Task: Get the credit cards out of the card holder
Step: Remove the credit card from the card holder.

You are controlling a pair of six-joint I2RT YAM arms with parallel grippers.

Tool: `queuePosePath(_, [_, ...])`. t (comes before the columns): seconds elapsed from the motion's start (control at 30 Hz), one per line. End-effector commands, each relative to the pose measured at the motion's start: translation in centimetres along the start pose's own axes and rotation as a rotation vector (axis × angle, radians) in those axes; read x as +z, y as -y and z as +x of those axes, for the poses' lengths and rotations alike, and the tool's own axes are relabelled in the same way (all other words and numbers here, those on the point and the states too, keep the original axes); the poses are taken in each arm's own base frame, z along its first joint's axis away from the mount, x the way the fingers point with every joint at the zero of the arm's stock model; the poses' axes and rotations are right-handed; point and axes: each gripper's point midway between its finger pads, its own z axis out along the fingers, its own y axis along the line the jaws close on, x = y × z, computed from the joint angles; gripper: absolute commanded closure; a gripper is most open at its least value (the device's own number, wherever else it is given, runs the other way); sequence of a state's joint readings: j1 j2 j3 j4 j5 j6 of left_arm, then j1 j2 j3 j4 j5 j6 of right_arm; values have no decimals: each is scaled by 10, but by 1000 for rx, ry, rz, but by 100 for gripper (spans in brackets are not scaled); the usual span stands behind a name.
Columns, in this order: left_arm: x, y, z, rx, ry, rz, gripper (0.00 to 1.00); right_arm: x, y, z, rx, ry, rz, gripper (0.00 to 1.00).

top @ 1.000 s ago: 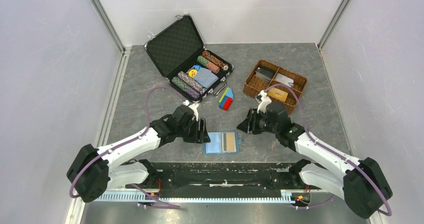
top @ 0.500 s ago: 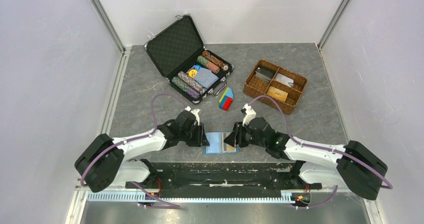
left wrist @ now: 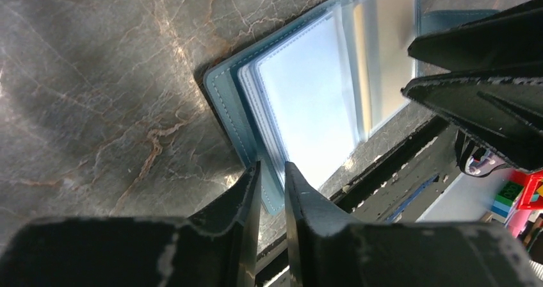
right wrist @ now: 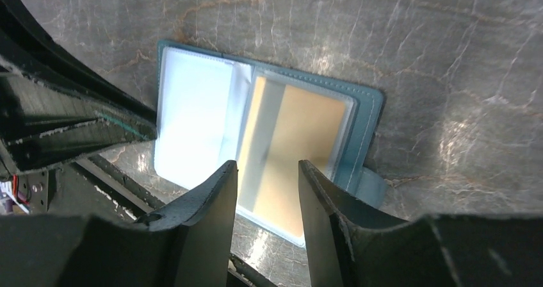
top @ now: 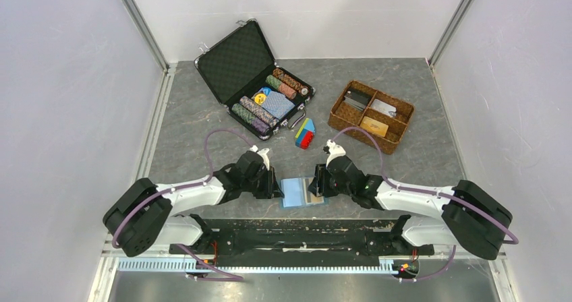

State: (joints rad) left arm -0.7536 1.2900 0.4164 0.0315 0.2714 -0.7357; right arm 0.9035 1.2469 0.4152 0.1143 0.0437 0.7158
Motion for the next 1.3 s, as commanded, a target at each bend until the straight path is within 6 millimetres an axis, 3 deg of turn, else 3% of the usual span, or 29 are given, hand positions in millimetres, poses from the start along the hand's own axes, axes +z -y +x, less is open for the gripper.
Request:
queuePosePath(0.0, [-11,0,1,-33,7,-20,69,-5,-6,-33,-40,65,32,57])
queuePosePath(0.23, [-34,31,-20,-19,70,54,59,-6,-7,-23,-9,33,11,58])
queuePosePath(0.5, [-26,58,-17,6,30,221,67,-8,1,-15,-5,33,15,57])
queuePosePath(0.87, [3,22,9,-33,-56,132,73,-2,17,4,6,-12,57,56])
queuePosePath(1.27, [5,9,16,-32,-56,97,73,1,-6,2,41,-31,-50,55])
